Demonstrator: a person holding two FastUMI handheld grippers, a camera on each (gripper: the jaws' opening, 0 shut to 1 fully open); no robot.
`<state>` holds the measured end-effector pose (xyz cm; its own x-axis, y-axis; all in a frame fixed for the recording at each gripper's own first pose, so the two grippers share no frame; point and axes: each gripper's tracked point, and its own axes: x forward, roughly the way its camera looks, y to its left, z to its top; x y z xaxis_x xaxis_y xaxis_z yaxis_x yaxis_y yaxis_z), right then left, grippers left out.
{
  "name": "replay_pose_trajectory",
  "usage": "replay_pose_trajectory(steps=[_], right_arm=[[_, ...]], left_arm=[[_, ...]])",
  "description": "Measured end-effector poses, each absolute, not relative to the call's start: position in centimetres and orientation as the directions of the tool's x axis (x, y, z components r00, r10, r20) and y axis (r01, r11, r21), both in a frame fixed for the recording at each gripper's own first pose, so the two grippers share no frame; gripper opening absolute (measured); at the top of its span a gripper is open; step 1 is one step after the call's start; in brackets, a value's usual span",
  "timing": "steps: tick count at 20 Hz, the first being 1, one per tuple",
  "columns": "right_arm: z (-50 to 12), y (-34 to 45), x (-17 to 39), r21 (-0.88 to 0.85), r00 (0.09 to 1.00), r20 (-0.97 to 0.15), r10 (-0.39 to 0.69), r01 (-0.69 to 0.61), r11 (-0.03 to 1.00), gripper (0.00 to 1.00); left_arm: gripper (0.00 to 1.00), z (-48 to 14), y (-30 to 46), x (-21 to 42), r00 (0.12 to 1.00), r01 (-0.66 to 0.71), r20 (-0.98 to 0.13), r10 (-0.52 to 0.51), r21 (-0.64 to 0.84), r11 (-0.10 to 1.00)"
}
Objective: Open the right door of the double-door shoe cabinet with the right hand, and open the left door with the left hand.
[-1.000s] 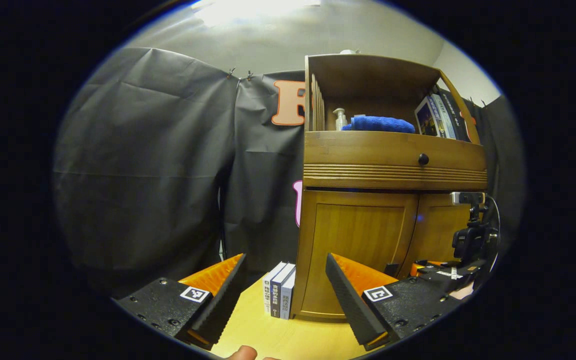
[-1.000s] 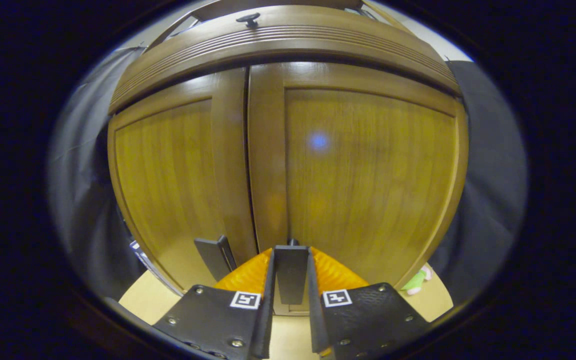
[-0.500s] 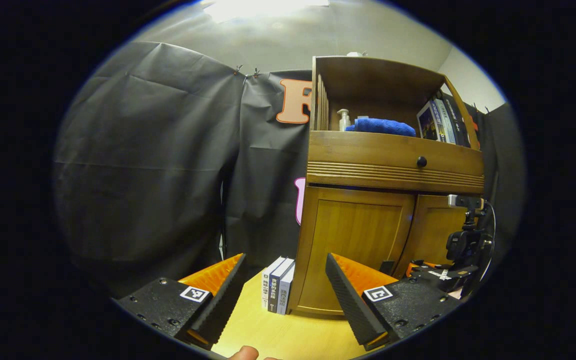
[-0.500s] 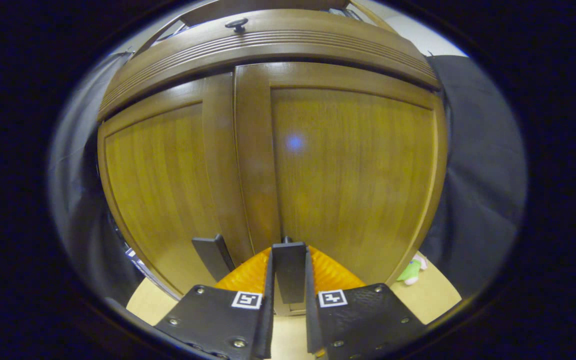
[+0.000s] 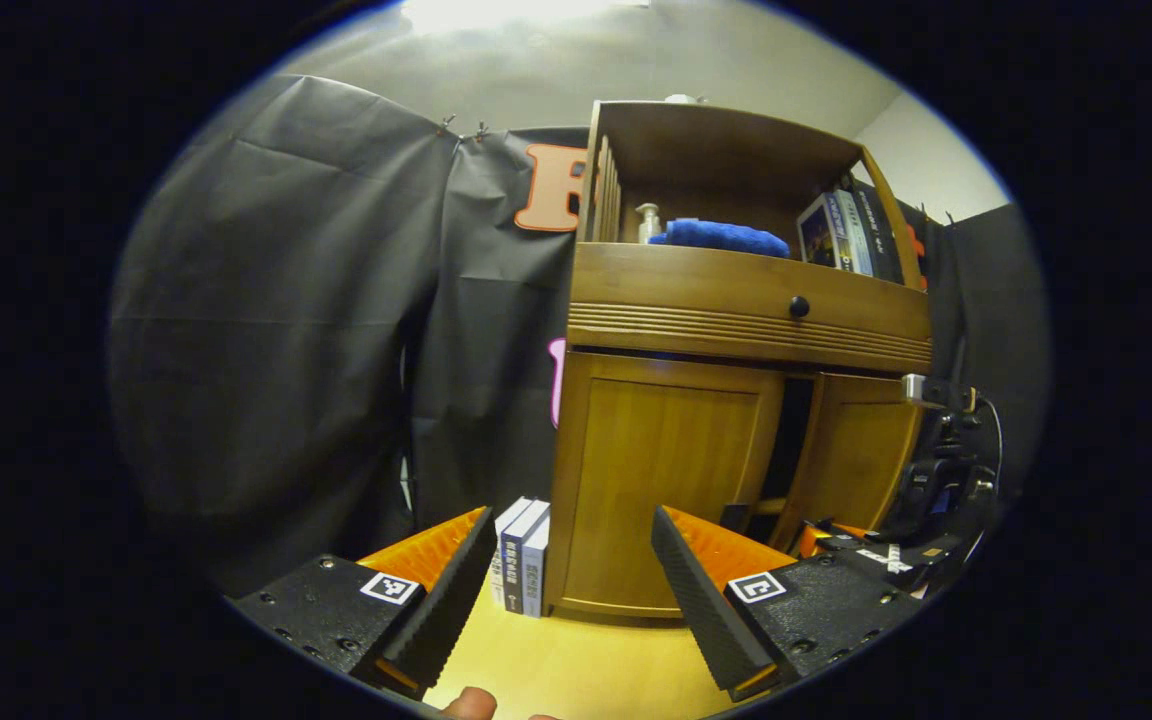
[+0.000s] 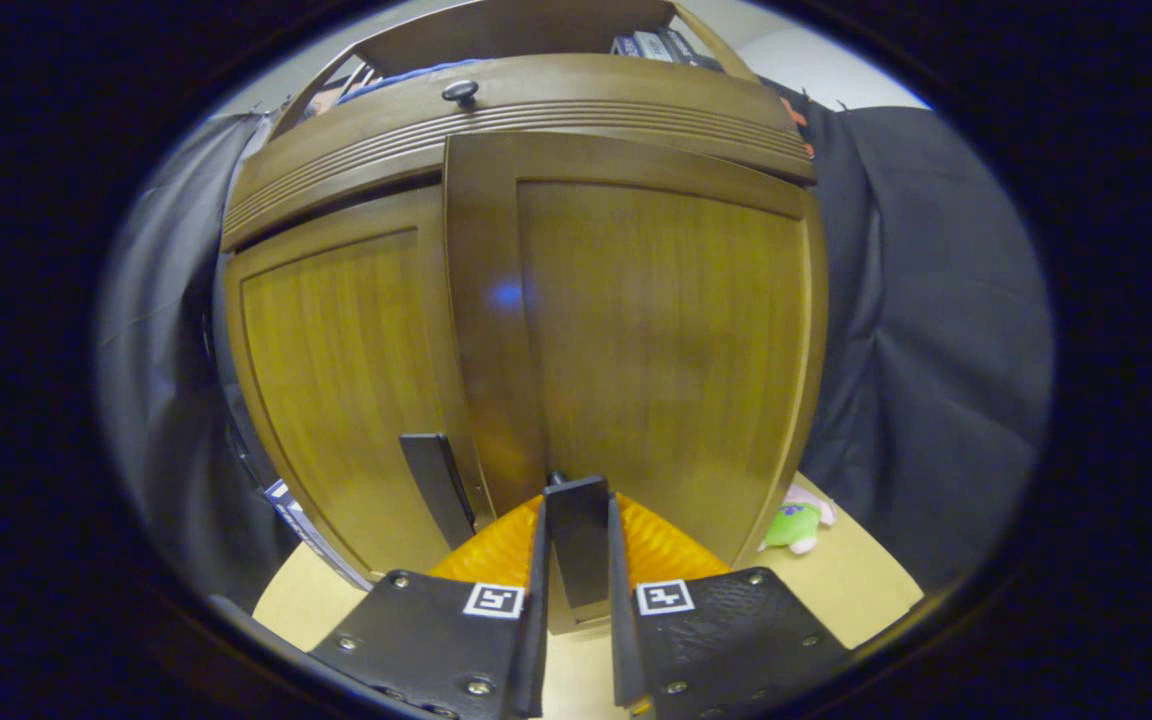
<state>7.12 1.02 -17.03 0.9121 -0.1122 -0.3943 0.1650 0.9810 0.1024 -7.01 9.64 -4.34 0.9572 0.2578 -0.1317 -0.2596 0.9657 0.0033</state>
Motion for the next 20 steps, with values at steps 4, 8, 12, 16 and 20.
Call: replay_pose_trajectory(steps=[4, 8, 12, 16, 20], right_arm=[[-16.6, 0.0, 4.8, 0.11, 0.909, -0.394, -0.135, 0.192, 0.975, 0.26], [-16.1, -0.9, 2.8, 0.102, 0.91, -0.395, -0.124, 0.178, 0.979, 0.16], [-16.0, -1.8, 1.6, 0.124, 0.909, -0.395, -0.13, 0.193, 0.973, 0.15], [-15.6, -3.2, -0.2, 0.096, 0.906, -0.388, -0.168, 0.221, 0.971, 0.15], [-15.6, -4.7, -1.9, 0.109, 0.895, -0.39, -0.216, 0.277, 0.955, 0.15]], left_arm=[[0.96, -5.3, 7.2, -6.2, 0.974, -0.177, -0.151, 0.171, -0.026, 0.984], [0.94, -6.1, 5.6, -5.4, 0.98, -0.113, -0.172, 0.104, -0.048, 0.992], [0.96, -6.9, 3.1, -4.1, 0.983, -0.036, -0.184, 0.022, -0.071, 0.997], [0.96, -7.5, 0.3, -3.2, 0.979, 0.048, -0.195, -0.062, -0.076, 0.996], [0.96, -8.0, -1.5, -2.5, 0.971, 0.106, -0.206, -0.12, -0.078, 0.991]])
